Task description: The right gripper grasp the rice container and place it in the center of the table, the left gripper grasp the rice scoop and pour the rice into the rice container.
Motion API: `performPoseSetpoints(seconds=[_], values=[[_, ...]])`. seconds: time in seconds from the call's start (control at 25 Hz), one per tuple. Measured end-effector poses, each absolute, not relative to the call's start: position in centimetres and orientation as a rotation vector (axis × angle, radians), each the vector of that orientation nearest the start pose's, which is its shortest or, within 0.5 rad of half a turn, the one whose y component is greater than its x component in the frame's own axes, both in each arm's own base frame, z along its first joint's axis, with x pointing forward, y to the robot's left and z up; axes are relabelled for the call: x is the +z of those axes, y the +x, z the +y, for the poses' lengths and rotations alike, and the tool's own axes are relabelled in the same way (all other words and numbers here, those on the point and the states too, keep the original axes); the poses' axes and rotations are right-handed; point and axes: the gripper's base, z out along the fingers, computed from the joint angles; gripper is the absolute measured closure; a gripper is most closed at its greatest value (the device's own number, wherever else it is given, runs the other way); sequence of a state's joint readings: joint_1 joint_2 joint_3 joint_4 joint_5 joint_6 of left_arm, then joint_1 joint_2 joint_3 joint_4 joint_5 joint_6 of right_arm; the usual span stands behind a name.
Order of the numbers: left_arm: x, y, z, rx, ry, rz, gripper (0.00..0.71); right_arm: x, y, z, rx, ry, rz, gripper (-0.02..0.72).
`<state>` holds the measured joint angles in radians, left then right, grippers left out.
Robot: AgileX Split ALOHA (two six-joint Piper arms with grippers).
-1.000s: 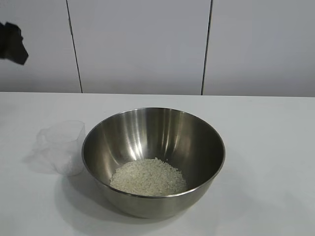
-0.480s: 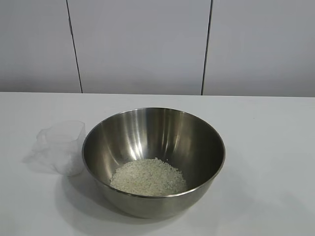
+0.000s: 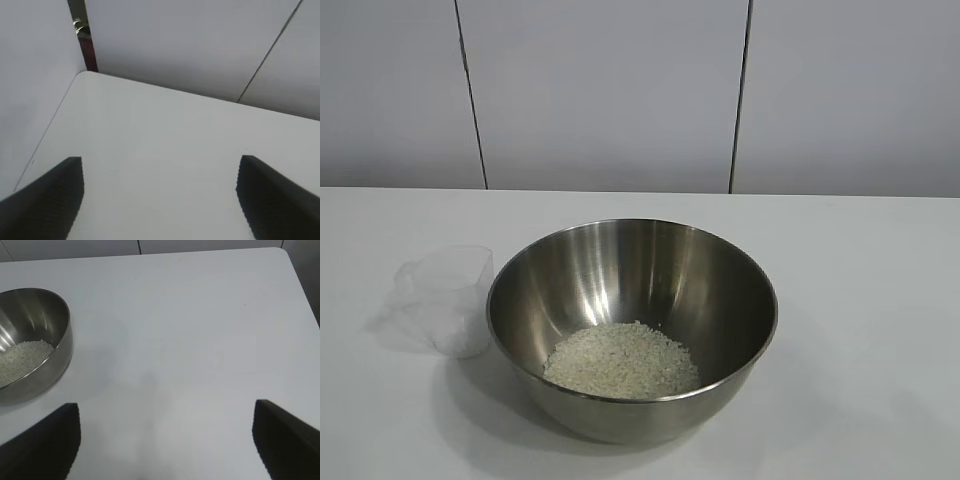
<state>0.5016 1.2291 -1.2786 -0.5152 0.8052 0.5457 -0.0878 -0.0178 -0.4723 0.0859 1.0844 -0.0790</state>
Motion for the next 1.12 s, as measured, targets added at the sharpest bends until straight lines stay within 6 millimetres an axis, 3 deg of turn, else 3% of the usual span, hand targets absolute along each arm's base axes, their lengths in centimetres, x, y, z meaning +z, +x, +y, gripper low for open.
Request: performPoseSetpoints(seconds=[0.24,0.4,0.52,0.72,0.96,1.12], values=[[44.3,19.2,6.0,-0.015,-0.062,2.054,0.107,26.8,-0.5,0.7,0.002,0.004,2.075,0.064],[44.7,16.0,4.2,-0.037,-0.069,2.028,0.107,26.8,-0.5,0.7,0.002,0.004,2.074,0.064],[43.5,14.0,3.0,-0.073,-0.107,2.026,0.107,26.8,-0.5,0.7,0.002,0.004,2.074,0.064],[39.9,11.3,0.6,-0.149,-0.067,2.033,0.107,26.8,-0.5,0.7,0.002,0.004,2.074,0.064],[37.4,7.0,-1.9,-0.195,0.075,1.79,0.107,26.8,-0.5,0.7,0.003,0.004,2.074,0.064],[34.7,3.6,-2.5,-0.208,0.163,1.741,0.107,26.8,-0.5,0.7,0.003,0.004,2.074,0.064]])
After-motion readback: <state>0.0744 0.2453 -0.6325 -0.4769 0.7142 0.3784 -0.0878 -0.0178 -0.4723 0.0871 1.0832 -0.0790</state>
